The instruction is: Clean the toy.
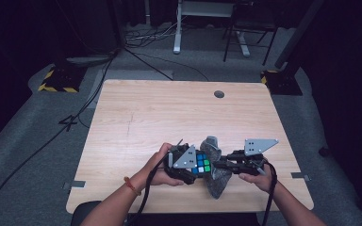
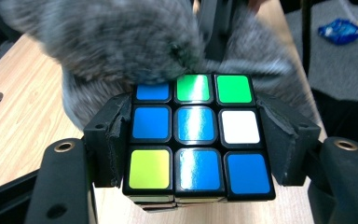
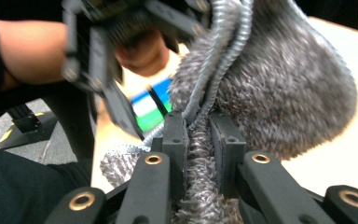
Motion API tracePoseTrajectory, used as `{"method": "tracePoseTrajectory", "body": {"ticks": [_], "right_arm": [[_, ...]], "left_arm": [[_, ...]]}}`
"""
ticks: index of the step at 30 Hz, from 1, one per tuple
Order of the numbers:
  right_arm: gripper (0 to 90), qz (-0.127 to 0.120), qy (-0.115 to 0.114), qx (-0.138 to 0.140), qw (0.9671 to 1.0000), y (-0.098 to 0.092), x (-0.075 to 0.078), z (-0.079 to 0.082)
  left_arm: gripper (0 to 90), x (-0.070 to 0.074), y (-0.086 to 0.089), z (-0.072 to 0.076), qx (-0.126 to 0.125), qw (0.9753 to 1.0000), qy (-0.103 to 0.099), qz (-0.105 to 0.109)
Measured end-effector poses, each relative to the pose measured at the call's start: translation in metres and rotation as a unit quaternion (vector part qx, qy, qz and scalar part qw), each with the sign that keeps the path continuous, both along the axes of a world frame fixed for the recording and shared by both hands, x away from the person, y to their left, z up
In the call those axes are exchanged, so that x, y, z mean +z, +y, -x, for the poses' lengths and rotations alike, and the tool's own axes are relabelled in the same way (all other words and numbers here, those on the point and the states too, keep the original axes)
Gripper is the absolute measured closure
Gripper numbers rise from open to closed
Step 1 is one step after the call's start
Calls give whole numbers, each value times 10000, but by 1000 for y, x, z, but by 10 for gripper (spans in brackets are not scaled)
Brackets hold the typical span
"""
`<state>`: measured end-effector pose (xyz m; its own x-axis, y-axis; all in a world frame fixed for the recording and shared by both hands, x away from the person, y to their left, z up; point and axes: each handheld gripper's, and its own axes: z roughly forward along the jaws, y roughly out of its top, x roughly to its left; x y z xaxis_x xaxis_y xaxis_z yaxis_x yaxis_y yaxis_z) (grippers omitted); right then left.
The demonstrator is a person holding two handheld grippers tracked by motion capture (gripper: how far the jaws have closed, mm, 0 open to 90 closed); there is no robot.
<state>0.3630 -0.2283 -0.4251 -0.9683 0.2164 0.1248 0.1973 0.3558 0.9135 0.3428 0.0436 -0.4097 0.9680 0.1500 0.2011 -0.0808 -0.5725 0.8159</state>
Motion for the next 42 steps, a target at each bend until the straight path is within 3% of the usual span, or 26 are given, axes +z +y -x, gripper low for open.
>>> {"method": "tracePoseTrajectory", "body": {"ticks": [3,6,8,10,11,16,18,20,23,27,31,34,36,42], "right_arm": [[785,253,105,-7,9996,3,-10,-4],[785,265,168,110,9994,4,-13,-4],[785,197,130,230,9995,4,-11,-2],[784,155,49,313,9994,6,-7,2],[784,132,-2,317,9994,6,-5,3],[784,-93,-134,75,9998,3,0,4],[784,33,-188,-4,9998,3,0,3],[785,312,-251,-99,9991,5,-2,4],[785,568,-197,-72,9982,8,-6,3],[784,518,-207,-27,9984,5,-3,1],[784,484,-240,-307,9981,-5,-1,-4],[784,540,-290,-545,9966,-12,-1,-10],[784,622,-356,-697,9950,-16,-1,-12],[781,892,-418,-1153,9884,-30,-5,-24]], "left_arm": [[338,7,7,-2,46,9999,-35,155],[339,8,11,-4,76,9998,-44,196],[338,6,11,-5,154,9998,-79,83],[338,4,10,-7,47,10000,35,32],[338,2,8,-6,18,10000,-10,-29],[338,-2,-3,1,-139,9996,-47,-226],[339,0,-3,2,-151,9997,-27,-184],[339,3,-1,0,-101,9999,-11,-68],[339,8,4,-3,64,9999,-70,32],[339,8,10,-8,279,9995,-112,2],[339,4,15,-14,420,9988,-139,-201],[338,-1,16,-18,437,9985,-50,-318],[338,-4,17,-20,503,9978,-96,-417],[338,-16,21,-32,655,9956,25,-665]]}}
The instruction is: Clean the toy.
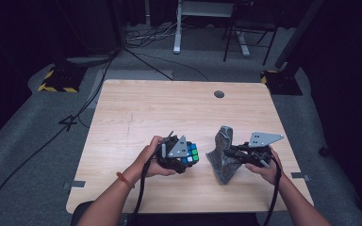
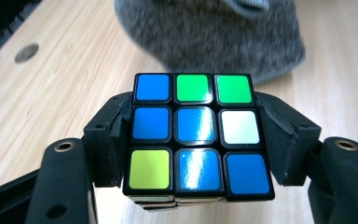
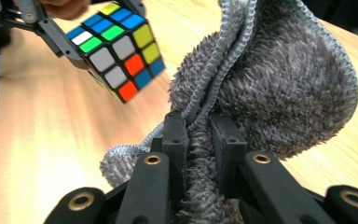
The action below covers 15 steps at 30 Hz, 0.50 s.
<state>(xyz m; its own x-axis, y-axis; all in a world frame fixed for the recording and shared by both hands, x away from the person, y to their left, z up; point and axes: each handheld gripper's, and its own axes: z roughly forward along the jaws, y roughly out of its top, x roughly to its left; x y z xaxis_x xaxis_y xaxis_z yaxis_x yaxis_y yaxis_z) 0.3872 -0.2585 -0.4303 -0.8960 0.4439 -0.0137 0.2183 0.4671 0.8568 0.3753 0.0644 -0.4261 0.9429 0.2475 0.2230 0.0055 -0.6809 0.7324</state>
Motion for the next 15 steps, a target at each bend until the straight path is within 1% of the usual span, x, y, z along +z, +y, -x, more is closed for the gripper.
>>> {"method": "tracePoseTrajectory", "body": {"ticks": [3,5,7,10,12,13,15], "right_arm": [[780,61,75,-166,9998,-6,-5,-7],[779,161,87,-262,9995,-10,-10,-12],[778,163,215,-362,9990,-14,-16,-18],[776,281,290,-456,9981,-18,-24,-23],[775,286,363,-499,9977,-20,-28,-27],[774,304,389,-518,9974,-21,-29,-29],[771,365,454,-538,9969,-21,-33,-31]], "left_arm": [[338,-4,3,-7,103,9999,89,1],[338,-8,5,-10,168,9998,129,-34],[338,-12,6,-15,211,9996,179,-81],[338,-18,8,-19,277,9991,317,-15],[338,-22,8,-22,265,9989,362,-102],[338,-24,7,-23,293,9988,390,-99],[338,-28,5,-24,274,9986,419,-162]]}}
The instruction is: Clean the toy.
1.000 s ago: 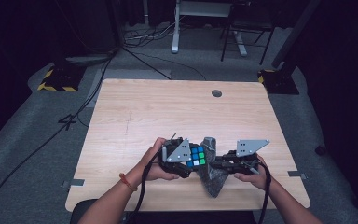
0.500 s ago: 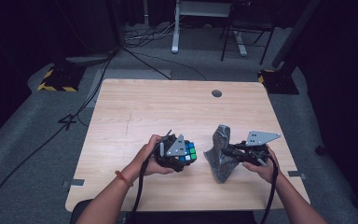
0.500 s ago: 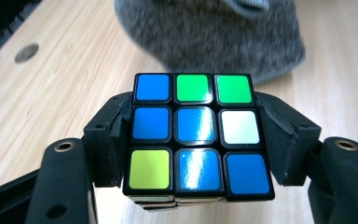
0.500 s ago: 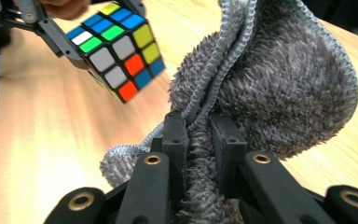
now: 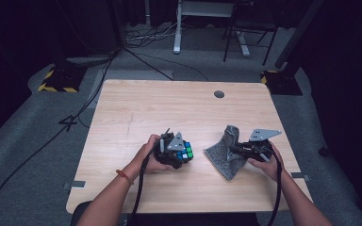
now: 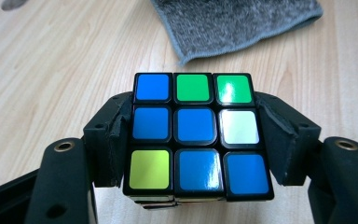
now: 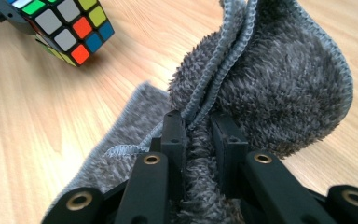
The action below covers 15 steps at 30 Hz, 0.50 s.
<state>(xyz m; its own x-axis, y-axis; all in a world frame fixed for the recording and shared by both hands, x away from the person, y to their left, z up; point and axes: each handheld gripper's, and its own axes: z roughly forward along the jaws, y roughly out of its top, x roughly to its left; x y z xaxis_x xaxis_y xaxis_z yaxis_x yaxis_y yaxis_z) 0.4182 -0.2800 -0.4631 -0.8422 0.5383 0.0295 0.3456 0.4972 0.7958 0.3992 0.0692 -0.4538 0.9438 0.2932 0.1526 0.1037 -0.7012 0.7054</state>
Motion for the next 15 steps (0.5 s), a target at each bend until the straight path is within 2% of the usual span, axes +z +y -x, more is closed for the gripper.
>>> {"method": "tracePoseTrajectory", "body": {"ticks": [6,15], "right_arm": [[764,311,92,-24,9995,0,-12,-4],[724,394,221,-29,9990,3,-21,-6]], "left_arm": [[337,-8,-6,-1,-51,9999,79,-69],[331,-14,-6,-7,2,9993,336,159]]}}
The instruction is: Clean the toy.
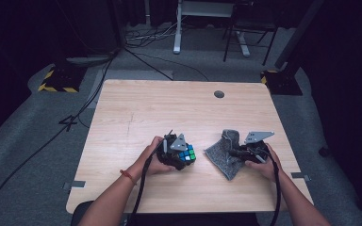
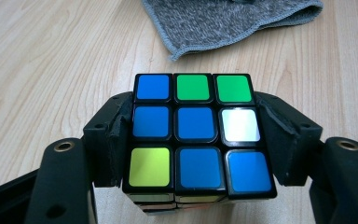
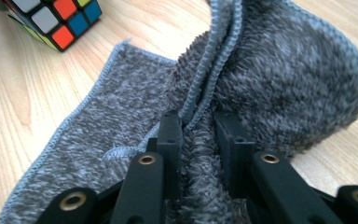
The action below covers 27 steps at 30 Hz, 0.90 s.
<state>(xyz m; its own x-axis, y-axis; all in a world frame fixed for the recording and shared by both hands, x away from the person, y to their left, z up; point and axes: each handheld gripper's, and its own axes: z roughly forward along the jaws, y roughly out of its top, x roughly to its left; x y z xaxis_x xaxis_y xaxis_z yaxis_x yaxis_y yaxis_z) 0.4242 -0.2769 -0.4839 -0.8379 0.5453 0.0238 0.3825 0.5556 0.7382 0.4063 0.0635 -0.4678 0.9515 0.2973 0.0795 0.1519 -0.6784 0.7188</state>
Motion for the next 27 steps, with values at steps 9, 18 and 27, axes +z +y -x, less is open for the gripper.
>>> {"method": "tracePoseTrajectory", "body": {"ticks": [9,18,27], "right_arm": [[587,88,-58,-100,9999,-1,2,0],[389,104,-161,-106,9998,1,18,6],[284,465,-325,51,9984,9,33,15]], "left_arm": [[259,4,5,-1,134,9998,52,168],[174,14,11,7,342,9992,-204,50],[169,24,18,18,454,9972,-482,-356]]}}
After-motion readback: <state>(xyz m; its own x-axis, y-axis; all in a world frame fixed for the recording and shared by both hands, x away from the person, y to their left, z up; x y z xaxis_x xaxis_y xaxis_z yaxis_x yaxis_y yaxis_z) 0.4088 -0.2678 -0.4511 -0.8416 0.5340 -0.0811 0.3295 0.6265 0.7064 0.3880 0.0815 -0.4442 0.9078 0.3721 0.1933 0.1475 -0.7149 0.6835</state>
